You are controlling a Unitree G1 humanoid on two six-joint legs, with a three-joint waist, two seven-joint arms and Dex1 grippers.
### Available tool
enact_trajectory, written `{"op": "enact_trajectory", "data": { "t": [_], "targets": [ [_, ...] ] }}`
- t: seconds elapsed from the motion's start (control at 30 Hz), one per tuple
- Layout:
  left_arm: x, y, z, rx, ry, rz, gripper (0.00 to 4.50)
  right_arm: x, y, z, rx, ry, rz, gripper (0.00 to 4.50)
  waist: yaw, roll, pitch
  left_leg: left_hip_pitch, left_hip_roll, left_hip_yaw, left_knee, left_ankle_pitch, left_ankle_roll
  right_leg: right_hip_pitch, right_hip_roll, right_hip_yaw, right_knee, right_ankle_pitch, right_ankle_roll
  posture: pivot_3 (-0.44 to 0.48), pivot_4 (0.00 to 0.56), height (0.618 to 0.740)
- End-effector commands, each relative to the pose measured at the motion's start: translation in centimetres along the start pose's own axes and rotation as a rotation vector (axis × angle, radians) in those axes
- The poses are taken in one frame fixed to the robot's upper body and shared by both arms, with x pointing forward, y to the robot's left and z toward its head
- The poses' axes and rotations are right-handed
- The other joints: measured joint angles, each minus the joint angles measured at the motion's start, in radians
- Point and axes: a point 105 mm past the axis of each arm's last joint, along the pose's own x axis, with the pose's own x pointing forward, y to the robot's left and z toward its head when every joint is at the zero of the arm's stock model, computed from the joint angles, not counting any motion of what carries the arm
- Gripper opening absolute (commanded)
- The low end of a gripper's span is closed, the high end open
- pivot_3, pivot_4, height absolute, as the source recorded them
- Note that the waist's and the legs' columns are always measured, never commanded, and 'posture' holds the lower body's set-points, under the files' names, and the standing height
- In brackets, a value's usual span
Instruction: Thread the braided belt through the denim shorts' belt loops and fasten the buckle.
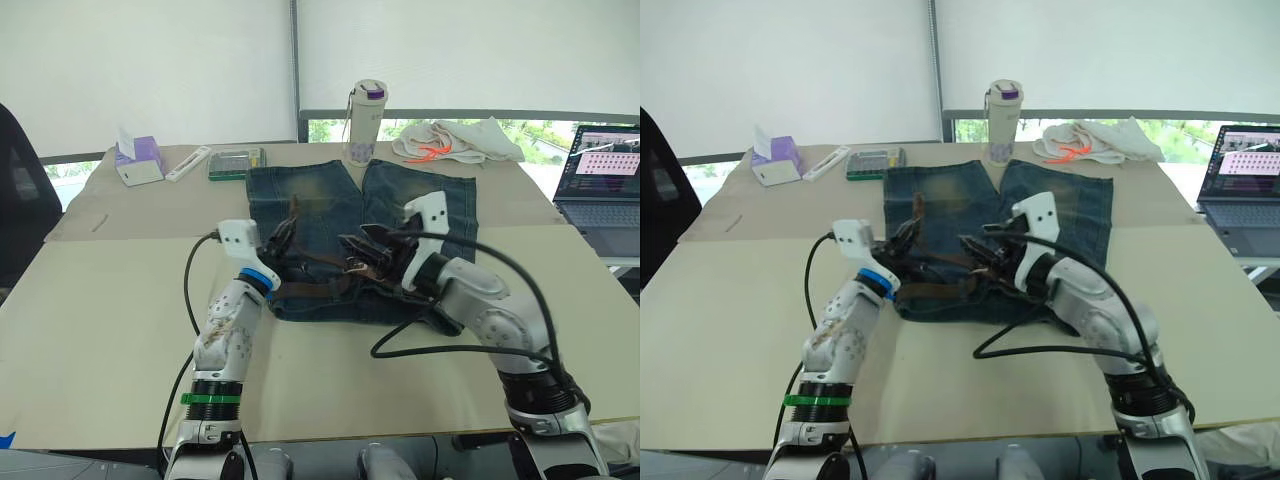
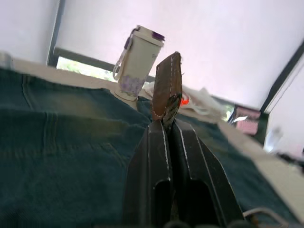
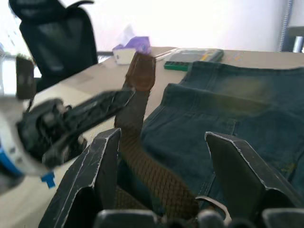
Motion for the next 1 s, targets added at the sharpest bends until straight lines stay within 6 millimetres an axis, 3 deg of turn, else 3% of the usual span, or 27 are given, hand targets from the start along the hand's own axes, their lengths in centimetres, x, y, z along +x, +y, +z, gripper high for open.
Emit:
{"op": "enact_trajectory", "data": {
  "t": [0.03, 0.23, 0.53, 0.7, 0.9, 1.0],
  "targets": [
    [-0.6, 0.0, 1.3, -0.131, -0.047, -0.007, 0.00, -0.2, -0.4, -0.3, -0.037, -0.022, 0.009, 3.16, 0.003, 0.000, 0.000, 0.000, 0.000, 0.000, 0.000, 0.000, 0.000, 0.000, 0.000, 0.000, 0.000, 0.000, 0.000, 0.000, 0.150, 0.740],
    [-1.8, 2.7, 0.7, -0.347, -0.080, 0.163, 0.00, -1.3, -1.5, -3.5, -0.022, 0.046, -0.011, 3.16, 0.011, -0.001, 0.000, 0.000, -0.001, -0.001, 0.001, 0.000, 0.000, 0.001, -0.002, 0.000, 0.000, 0.000, 0.000, 0.000, 0.150, 0.740],
    [-2.0, 3.0, 0.7, -0.347, -0.066, 0.168, 0.00, -2.8, -1.0, -8.7, -0.002, 0.241, 0.039, 3.16, 0.010, -0.002, 0.000, 0.001, -0.001, 0.000, 0.000, 0.000, 0.000, 0.001, 0.000, 0.000, -0.001, 0.000, -0.001, 0.000, 0.150, 0.740],
    [-1.9, 2.6, 0.9, -0.351, -0.069, 0.148, 0.00, -3.9, -3.0, -11.4, -0.015, 0.348, -0.066, 3.16, 0.010, -0.004, -0.002, 0.002, -0.001, 0.000, 0.000, 0.000, 0.000, 0.002, 0.000, 0.000, -0.001, 0.000, -0.001, 0.000, 0.150, 0.740],
    [-1.9, 2.0, 0.8, -0.329, -0.048, 0.110, 0.00, -4.9, -5.9, -12.9, -0.041, 0.415, -0.220, 3.16, 0.011, -0.007, -0.004, 0.002, -0.001, 0.000, 0.001, 0.000, 0.000, 0.002, 0.000, 0.000, -0.001, 0.000, -0.001, 0.000, 0.150, 0.740],
    [-2.0, 2.2, 1.4, -0.349, -0.078, 0.108, 0.00, -5.1, -5.7, -13.2, -0.045, 0.422, -0.202, 3.16, 0.011, -0.006, -0.004, 0.002, -0.001, 0.000, 0.000, 0.000, 0.000, 0.002, 0.000, 0.001, 0.000, 0.000, -0.001, 0.000, 0.150, 0.740]
  ]
}}
